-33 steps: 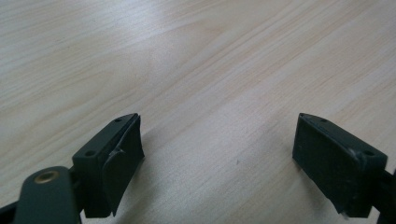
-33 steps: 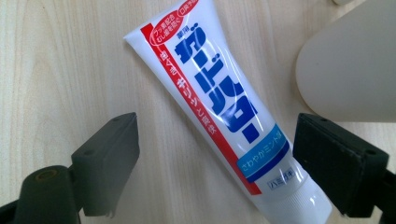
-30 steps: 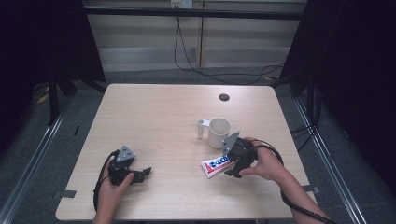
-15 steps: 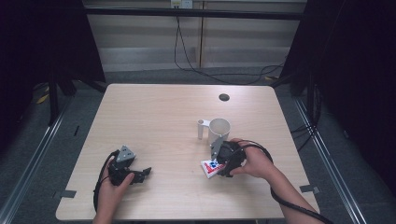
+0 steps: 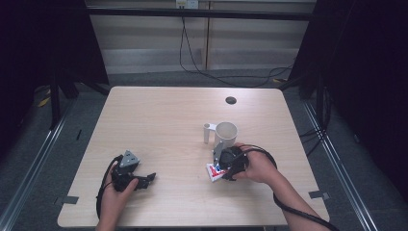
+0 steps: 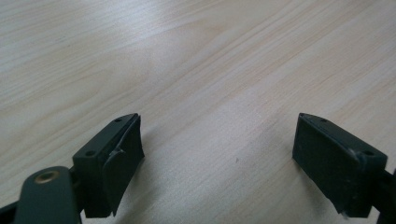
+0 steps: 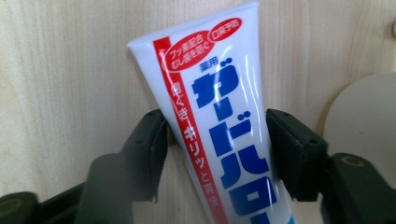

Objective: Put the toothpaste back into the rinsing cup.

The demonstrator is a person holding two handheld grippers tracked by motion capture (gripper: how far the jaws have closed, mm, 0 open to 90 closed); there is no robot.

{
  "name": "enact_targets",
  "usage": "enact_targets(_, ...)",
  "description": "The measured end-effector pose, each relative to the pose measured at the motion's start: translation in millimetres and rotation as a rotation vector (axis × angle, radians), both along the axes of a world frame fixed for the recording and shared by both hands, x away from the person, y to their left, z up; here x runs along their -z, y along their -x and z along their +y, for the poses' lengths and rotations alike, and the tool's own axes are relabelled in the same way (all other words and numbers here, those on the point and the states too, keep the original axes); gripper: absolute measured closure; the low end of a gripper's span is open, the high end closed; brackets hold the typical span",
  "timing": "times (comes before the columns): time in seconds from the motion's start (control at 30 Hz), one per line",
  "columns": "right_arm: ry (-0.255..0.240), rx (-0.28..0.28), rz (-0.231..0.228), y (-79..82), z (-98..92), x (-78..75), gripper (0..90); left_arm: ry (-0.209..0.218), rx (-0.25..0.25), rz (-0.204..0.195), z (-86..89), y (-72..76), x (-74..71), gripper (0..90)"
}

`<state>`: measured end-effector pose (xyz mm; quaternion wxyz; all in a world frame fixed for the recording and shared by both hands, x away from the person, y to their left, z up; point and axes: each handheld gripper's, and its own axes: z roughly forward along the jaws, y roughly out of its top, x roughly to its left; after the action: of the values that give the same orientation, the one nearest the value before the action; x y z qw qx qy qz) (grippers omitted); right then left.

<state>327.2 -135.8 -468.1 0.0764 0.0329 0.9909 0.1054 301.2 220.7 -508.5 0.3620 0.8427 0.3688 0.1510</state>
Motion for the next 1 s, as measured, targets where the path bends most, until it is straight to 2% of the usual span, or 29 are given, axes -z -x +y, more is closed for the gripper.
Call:
enact_targets(0.13, 0.001, 0.016, -0.026, 2.1, 1.2, -1.1, 59.4, 0.002, -0.002, -0.001, 0.0, 0.2, 0.0, 15.7)
enact_targets(0.23, -0.028, 0.059, -0.016, 0.7, -3.1, -5.0, 65.3, 0.006, -0.001, -0.001, -0.1, 0.2, 0.2, 15.7)
enact_targets(0.5, -0.181, 0.171, -0.016, 1.4, -27.1, -12.7, 66.9, 0.003, 0.001, -0.001, 0.1, 0.2, 0.2, 15.7)
enact_targets(0.73, -0.312, 0.242, -0.024, 5.7, -48.9, -21.6, 67.0, 0.003, 0.001, -0.001, 0.1, 0.2, 0.2, 15.7)
enact_targets(0.77, -0.312, 0.242, -0.024, 5.7, -48.9, -21.6, 67.0, 0.003, 0.001, -0.001, 0.1, 0.2, 0.2, 15.7)
enact_targets(0.83, -0.355, 0.261, -0.025, 7.5, -54.8, -26.3, 67.0, 0.003, 0.001, -0.001, 0.1, 0.2, 0.1, 15.7)
enact_targets(1.0, -0.402, 0.28, -0.039, 8.9, -61.3, -33.9, 67.0, 0.003, 0.001, -0.001, 0.0, 0.2, 0.2, 15.7)
